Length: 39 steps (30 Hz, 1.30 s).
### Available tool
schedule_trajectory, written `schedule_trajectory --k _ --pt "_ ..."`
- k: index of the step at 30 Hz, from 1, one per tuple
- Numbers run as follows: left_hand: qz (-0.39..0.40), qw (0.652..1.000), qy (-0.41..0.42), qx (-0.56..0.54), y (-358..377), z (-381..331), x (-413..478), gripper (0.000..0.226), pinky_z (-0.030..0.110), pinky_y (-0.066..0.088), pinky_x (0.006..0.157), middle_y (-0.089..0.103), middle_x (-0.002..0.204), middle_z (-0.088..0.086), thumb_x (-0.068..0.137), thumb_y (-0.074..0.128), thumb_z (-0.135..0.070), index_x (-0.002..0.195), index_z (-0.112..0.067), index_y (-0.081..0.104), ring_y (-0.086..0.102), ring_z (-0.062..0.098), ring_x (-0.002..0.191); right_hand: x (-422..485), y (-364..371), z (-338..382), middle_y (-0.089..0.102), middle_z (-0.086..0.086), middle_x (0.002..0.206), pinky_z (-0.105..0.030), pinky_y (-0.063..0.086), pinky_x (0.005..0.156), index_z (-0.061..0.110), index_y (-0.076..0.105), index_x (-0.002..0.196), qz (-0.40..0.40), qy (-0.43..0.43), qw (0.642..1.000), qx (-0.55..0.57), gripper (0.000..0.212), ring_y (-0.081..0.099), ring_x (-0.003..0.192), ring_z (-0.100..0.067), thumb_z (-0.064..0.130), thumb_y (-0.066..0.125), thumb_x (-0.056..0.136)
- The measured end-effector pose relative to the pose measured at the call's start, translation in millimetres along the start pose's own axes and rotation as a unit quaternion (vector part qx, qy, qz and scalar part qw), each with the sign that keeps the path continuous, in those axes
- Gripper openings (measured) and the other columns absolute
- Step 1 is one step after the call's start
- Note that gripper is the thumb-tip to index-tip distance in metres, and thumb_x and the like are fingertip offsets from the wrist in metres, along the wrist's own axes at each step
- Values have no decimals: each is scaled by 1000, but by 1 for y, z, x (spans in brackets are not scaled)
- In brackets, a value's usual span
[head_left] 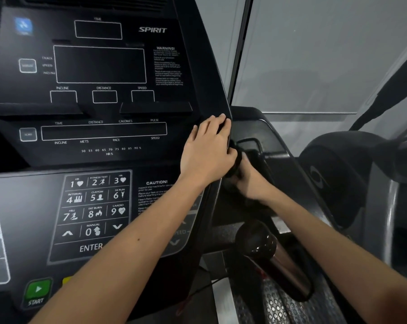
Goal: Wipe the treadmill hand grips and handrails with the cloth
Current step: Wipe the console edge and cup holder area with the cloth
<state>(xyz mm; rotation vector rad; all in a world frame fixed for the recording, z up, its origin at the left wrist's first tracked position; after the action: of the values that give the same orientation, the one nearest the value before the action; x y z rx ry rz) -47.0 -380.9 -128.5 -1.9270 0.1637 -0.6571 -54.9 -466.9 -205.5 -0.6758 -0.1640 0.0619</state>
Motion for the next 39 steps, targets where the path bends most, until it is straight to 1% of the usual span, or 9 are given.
schedule_trajectory --k 4,7,12,18,22,27,33,36,39 --pt "5 1000 1 6 0 1 1 61 36 10 117 17 155 -5 93 43 -33 148 -20 20 7 12 144 -27 4 5 58 1 99 -21 48 87 3 54 107 178 25 984 0 30 58 90 -4 -9 60 80" --pt "10 1000 0 2 0 0 0 62 36 10 117 16 156 -4 93 44 -33 148 -20 19 7 12 144 -39 4 10 64 -8 89 -33 52 78 -4 61 91 262 -17 957 -122 13 63 83 -18 -8 61 78" --pt "17 1000 -1 4 1 1 0 62 35 7 117 13 157 -5 94 43 -33 148 -20 17 4 11 144 -48 -10 -12 66 -13 86 -42 50 74 2 61 86 349 -12 892 -286 18 62 80 -24 -8 51 75" --pt "12 1000 -4 3 0 2 0 62 35 7 117 14 156 -5 93 43 -33 148 -20 18 5 11 144 -27 -48 -40 42 1 129 -31 38 92 18 56 116 252 14 838 -484 36 41 115 -19 3 44 86" --pt "11 1000 -4 -1 0 1 -1 62 35 8 117 15 156 -6 93 44 -33 148 -20 19 6 10 144 1 -42 -32 17 -5 143 -38 42 97 4 40 130 202 -9 816 -541 51 23 127 -28 11 59 83" --pt "13 1000 -5 -3 1 2 0 61 35 7 117 15 156 -6 93 43 -33 148 -20 19 5 10 144 -10 -47 -31 25 -11 139 -33 37 102 4 41 129 107 -38 852 -512 54 30 125 -27 17 63 81" --pt "11 1000 -4 0 1 0 0 61 35 8 117 15 156 -5 93 43 -32 148 -20 19 5 11 144 -40 -71 -37 55 -1 110 -25 41 89 13 67 109 116 -8 895 -431 31 55 106 -21 6 62 79" --pt "7 1000 -6 0 1 2 -1 61 34 7 117 15 156 -5 93 43 -32 148 -20 19 5 11 144 -29 -68 -33 49 -4 120 -23 36 95 12 60 120 143 -23 890 -432 39 51 113 -21 9 62 81" --pt "10 1000 -2 -1 1 1 -1 62 34 6 117 15 156 -5 93 43 -33 148 -19 19 6 11 144 -3 -62 -28 29 -9 139 -27 27 108 7 40 137 152 -34 872 -464 71 36 127 -25 26 72 77"
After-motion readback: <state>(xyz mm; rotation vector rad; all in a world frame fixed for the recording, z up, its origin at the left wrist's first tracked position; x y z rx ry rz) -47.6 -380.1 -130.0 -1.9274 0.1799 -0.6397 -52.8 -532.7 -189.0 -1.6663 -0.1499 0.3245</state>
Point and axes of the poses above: each hand's wrist, its own x-axis towards the middle knuckle, its own y-axis out of the palm, z = x × y, the point moved 9 cm from there along x, towards the middle knuckle
